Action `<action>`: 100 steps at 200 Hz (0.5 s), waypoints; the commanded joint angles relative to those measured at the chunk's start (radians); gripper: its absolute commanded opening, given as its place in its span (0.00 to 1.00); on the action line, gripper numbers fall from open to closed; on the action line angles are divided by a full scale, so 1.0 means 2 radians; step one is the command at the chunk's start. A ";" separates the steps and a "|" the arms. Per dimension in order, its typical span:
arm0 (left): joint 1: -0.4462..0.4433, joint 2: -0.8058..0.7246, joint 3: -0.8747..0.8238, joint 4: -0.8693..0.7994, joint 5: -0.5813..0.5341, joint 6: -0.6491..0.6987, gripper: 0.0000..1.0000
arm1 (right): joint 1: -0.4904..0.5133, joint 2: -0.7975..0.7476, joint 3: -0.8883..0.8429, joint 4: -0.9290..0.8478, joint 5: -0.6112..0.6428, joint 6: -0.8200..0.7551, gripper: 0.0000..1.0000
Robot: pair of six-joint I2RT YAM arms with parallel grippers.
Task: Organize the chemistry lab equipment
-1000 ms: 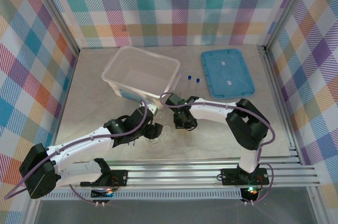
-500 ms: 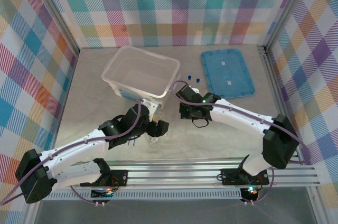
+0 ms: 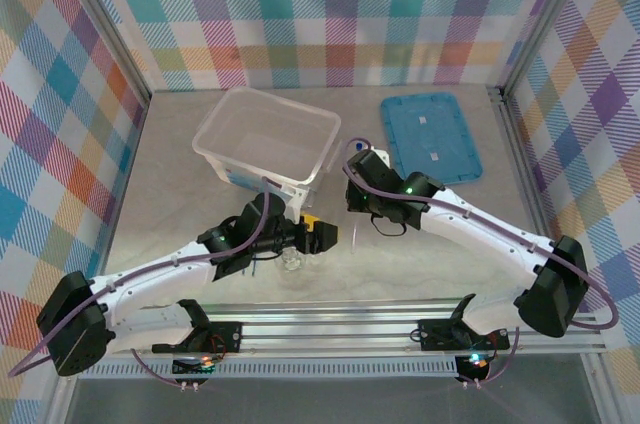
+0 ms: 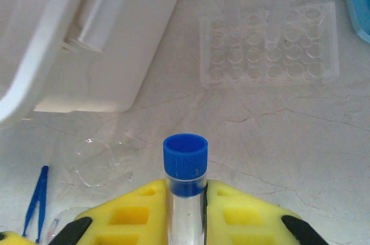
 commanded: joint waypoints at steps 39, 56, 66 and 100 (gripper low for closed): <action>-0.006 0.034 -0.008 0.098 0.050 -0.051 0.76 | -0.002 -0.015 0.033 0.019 -0.015 0.003 0.18; -0.006 0.040 -0.007 0.108 0.054 -0.056 0.76 | -0.002 -0.016 0.035 0.025 -0.020 0.005 0.18; -0.006 0.044 -0.007 0.116 0.059 -0.062 0.76 | -0.002 -0.015 0.035 0.029 -0.022 0.008 0.18; -0.006 0.061 -0.008 0.142 0.070 -0.076 0.76 | -0.002 -0.015 0.034 0.046 -0.027 0.014 0.18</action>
